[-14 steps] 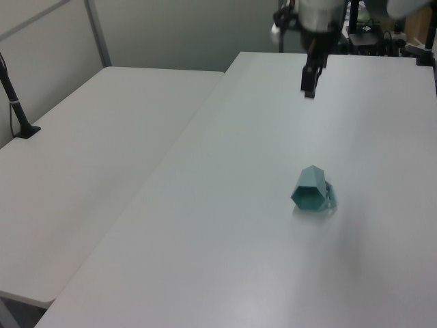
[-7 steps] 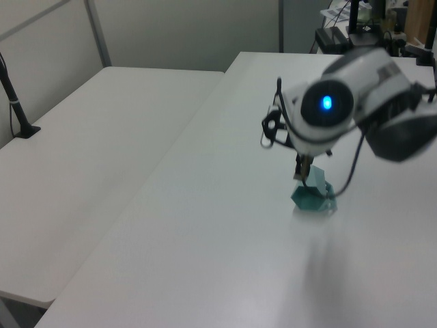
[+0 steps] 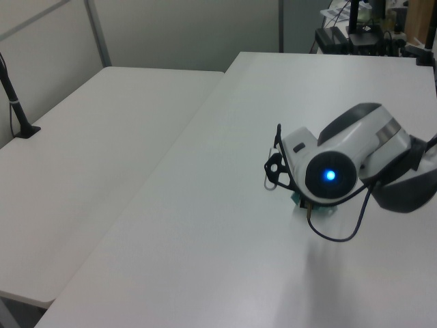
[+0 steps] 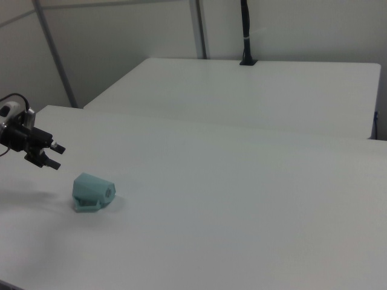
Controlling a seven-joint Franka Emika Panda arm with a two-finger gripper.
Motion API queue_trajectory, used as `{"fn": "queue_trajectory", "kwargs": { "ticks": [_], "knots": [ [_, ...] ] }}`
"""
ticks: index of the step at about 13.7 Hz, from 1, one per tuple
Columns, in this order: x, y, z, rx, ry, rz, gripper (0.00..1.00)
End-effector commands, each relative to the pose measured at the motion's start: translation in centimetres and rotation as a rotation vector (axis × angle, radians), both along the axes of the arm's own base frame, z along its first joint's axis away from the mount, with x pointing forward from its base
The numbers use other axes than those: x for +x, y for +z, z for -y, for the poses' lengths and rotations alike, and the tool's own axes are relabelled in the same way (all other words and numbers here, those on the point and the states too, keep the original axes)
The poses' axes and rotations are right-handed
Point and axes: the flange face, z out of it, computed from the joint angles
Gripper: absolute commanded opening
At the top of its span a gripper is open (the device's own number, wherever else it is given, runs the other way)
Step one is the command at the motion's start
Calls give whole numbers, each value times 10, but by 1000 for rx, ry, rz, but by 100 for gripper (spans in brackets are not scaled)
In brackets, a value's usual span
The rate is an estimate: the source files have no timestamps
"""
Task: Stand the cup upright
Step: 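Move the gripper down toward the open rim of the teal cup, then insert a gripper finger into the cup rim and close on the wall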
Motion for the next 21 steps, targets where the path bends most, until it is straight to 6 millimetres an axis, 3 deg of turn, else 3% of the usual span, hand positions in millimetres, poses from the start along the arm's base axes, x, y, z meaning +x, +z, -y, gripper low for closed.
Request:
{"fn": "queue_trajectory", "kwargs": {
  "ticks": [1,5,11,15,18,19,20,21],
  "knots": [
    [-2,-13,-3,-38,-12,16,100],
    [1,-53,1,-68,9,-12,100],
    [26,-73,22,-70,21,-28,100],
    [27,-86,31,-94,11,-45,99],
    [22,-105,44,-154,25,-57,43],
    [22,-105,44,-155,28,-54,16],
    [23,-103,43,-152,28,-54,0],
    [23,-105,44,-158,32,-60,0]
  ]
}}
